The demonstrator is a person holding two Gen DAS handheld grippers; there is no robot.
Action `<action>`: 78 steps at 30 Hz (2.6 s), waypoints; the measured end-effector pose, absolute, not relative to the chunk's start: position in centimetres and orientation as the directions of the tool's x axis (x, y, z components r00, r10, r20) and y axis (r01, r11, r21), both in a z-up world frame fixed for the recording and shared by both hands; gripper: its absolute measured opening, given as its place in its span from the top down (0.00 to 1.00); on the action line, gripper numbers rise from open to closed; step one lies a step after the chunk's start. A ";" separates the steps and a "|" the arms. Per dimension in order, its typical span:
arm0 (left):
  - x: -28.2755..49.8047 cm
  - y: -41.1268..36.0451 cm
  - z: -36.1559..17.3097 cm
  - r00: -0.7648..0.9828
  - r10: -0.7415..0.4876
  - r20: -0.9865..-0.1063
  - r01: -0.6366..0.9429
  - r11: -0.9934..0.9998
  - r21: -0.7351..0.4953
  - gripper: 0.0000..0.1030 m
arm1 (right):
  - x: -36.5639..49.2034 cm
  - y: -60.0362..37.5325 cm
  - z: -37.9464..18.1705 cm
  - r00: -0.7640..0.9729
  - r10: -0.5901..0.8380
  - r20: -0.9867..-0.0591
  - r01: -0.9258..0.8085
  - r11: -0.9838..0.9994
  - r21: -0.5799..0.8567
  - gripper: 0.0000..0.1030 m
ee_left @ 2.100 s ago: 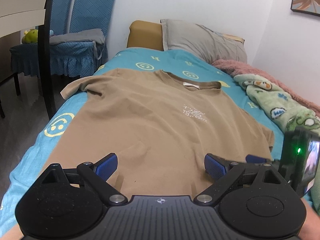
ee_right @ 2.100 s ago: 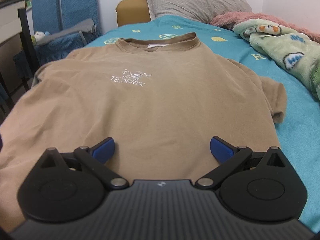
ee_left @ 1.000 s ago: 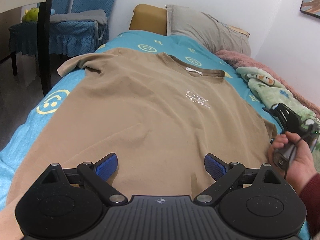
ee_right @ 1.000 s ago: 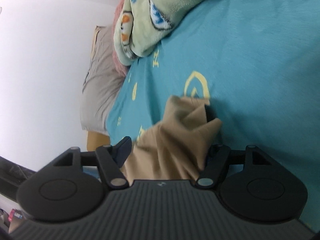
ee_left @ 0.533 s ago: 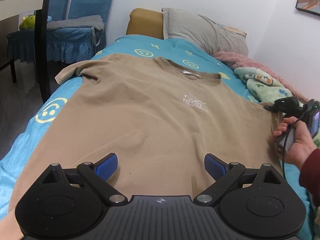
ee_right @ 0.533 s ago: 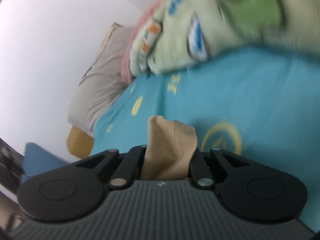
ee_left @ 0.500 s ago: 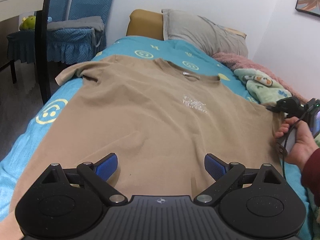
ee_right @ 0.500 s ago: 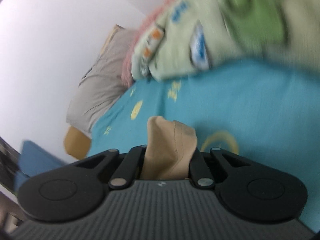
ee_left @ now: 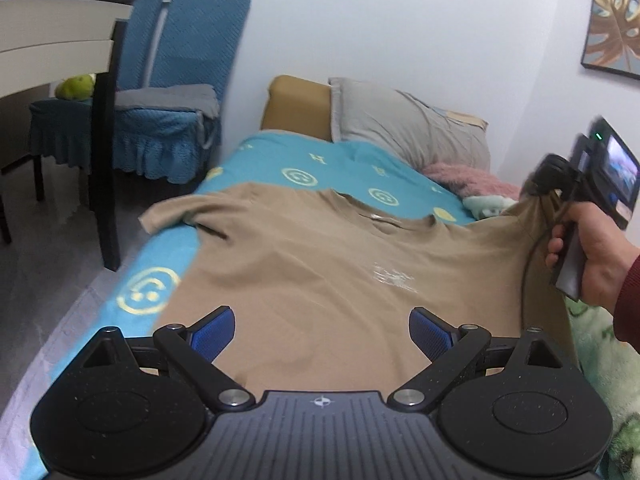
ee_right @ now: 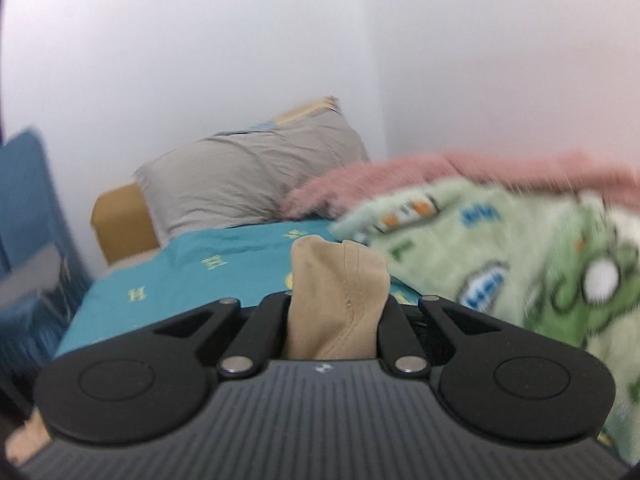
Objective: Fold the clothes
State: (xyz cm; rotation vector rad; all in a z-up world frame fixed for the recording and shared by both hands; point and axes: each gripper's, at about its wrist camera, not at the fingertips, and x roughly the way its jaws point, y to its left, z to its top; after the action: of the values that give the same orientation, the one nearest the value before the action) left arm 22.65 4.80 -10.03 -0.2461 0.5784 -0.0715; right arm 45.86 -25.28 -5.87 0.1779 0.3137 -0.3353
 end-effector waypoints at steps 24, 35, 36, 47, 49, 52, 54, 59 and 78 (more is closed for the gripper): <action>26.1 11.7 -14.5 0.755 -0.115 -0.646 -0.135 0.936 -0.325 0.07 | 50.9 -9.0 -15.9 0.816 0.056 -0.575 -0.020 0.997 0.069 0.02; 23.1 8.2 -12.5 0.786 -0.106 -0.609 -0.062 0.967 -0.249 0.07 | 30.7 -15.1 -2.9 0.872 0.181 -0.454 -0.118 0.980 0.163 0.02; 22.6 7.8 -12.3 0.787 -0.112 -0.607 -0.051 0.968 -0.244 0.07 | 28.2 -15.9 -2.1 0.875 0.181 -0.449 -0.119 0.980 0.162 0.02; 16.5 -0.3 -9.8 0.775 -0.203 -0.599 0.157 0.979 -0.129 0.07 | 11.1 -26.7 -0.9 0.929 0.057 -0.366 0.043 0.965 0.260 0.02; 15.8 -2.7 -9.9 0.748 -0.234 -0.621 0.206 0.971 -0.118 0.09 | 10.3 -28.7 -1.1 0.935 0.018 -0.355 0.079 0.963 0.256 0.02; 14.8 -6.4 -10.1 0.693 -0.288 -0.661 0.274 0.953 -0.128 0.15 | 10.0 -31.2 -1.5 0.943 -0.024 -0.333 0.112 0.963 0.247 0.02; 13.7 -8.9 -10.1 0.655 -0.338 -0.676 0.328 0.933 -0.148 0.17 | 10.1 -32.7 -2.1 0.944 -0.045 -0.327 0.133 0.959 0.252 0.02; 11.4 -15.1 -11.4 0.534 -0.428 -0.729 0.424 0.882 -0.207 0.22 | 10.0 -36.1 -3.6 0.935 -0.076 -0.347 0.195 0.927 0.321 0.02; 10.7 -20.5 -17.0 0.395 -0.381 -0.836 0.436 0.879 -0.194 0.99 | 10.1 -36.8 -4.8 0.937 -0.009 -0.348 0.154 0.907 0.391 0.02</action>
State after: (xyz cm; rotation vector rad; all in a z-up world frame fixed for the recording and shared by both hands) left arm 10.68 -20.51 -17.04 0.0599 1.0429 -0.5183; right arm 10.08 -36.83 -4.79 0.4273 0.3483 -0.0857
